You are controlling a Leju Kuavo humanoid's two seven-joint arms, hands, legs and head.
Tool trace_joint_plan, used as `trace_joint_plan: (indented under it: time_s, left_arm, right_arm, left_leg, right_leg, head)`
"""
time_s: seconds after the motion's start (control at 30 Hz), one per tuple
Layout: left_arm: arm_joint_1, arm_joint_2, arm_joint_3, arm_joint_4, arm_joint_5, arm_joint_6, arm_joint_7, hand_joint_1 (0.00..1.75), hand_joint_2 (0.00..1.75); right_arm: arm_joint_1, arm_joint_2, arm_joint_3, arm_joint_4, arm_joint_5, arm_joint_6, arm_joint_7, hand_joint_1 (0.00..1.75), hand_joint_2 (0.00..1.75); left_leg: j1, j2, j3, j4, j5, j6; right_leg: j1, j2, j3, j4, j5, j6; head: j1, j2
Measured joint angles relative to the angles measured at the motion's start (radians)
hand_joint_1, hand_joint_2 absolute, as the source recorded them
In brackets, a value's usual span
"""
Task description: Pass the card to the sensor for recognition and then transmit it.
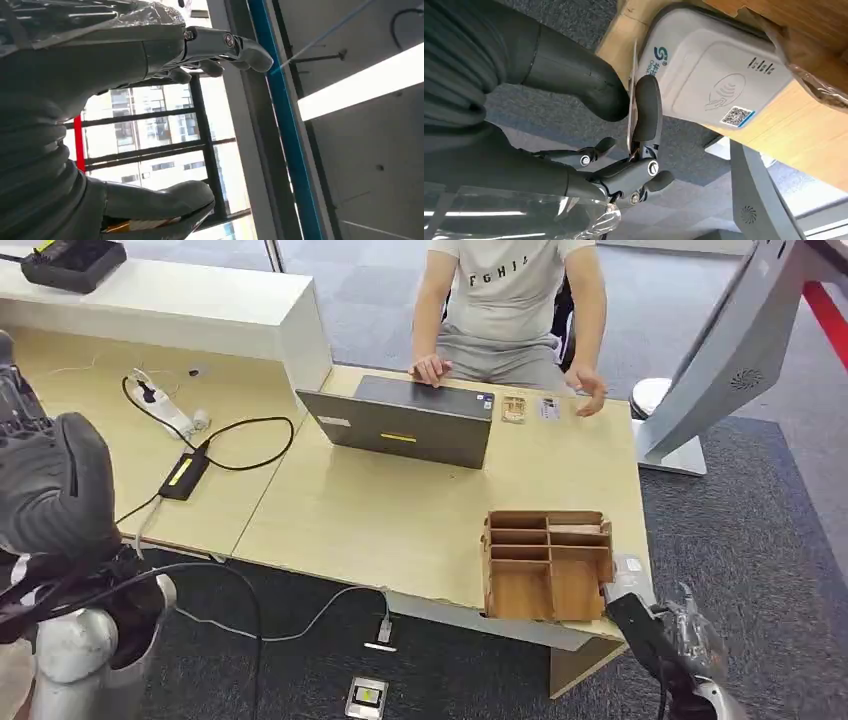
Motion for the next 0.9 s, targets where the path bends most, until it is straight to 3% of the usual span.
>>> trace_joint_plan:
  time_s: [0.9]
  left_arm:
    - [-0.013, -0.004, -0.018, 0.01, 0.005, -0.001, -0.022, 0.0, 1.75]
  right_arm:
    - [-0.066, -0.035, -0.051, -0.12, 0.126, 0.013, 0.028, 1.75, 1.75]
  left_leg:
    - [0.0, 0.0, 0.0, 0.0, 0.0, 0.0]
  right_leg:
    - [0.0, 0.0, 0.0, 0.0, 0.0, 0.0]
  head:
    - [0.0, 0.0]
